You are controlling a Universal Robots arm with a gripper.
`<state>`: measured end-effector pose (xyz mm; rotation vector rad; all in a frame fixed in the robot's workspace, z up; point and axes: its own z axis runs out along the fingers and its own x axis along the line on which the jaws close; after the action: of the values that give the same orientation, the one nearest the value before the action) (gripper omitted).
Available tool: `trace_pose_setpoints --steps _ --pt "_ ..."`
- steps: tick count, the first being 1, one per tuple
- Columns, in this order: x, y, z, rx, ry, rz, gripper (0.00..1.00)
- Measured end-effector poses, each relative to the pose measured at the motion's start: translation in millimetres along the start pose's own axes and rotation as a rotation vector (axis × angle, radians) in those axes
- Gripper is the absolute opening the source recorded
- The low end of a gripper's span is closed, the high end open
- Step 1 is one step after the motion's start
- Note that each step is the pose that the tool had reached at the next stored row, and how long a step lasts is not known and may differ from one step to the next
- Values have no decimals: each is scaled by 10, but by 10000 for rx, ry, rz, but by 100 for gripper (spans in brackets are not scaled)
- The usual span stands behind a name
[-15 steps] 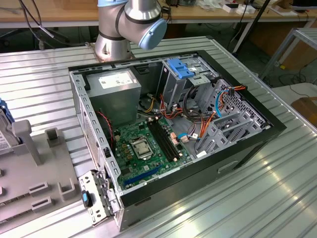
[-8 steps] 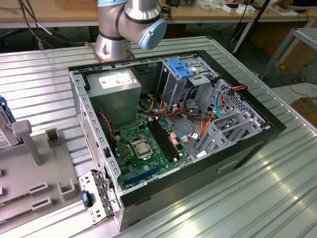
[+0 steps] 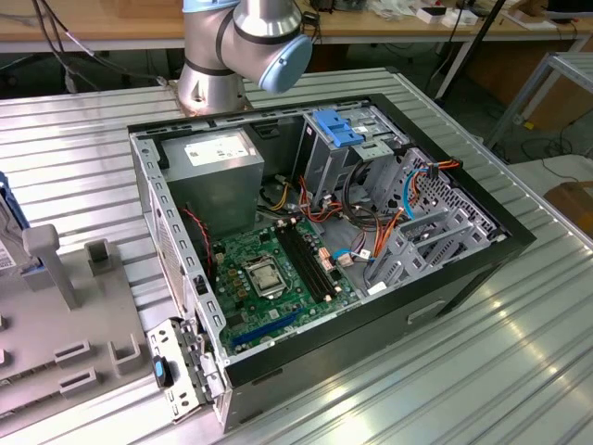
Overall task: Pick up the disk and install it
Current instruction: 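Pick up the disk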
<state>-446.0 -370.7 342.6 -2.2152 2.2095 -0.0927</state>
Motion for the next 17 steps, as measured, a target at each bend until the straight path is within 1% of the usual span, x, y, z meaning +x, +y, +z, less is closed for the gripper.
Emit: trace_pose_setpoints --steps 5,7,10,15,16,17 --pt "0 7 0 3 1 0 37" --pt "0 7 -9 0 19 -1 37" --pt "4 1 -108 1 19 0 37" --pt "13 -13 -385 3 18 -1 37" --pt "14 -15 -427 3 18 -1 37" --pt "15 -16 -456 2 18 -1 37"
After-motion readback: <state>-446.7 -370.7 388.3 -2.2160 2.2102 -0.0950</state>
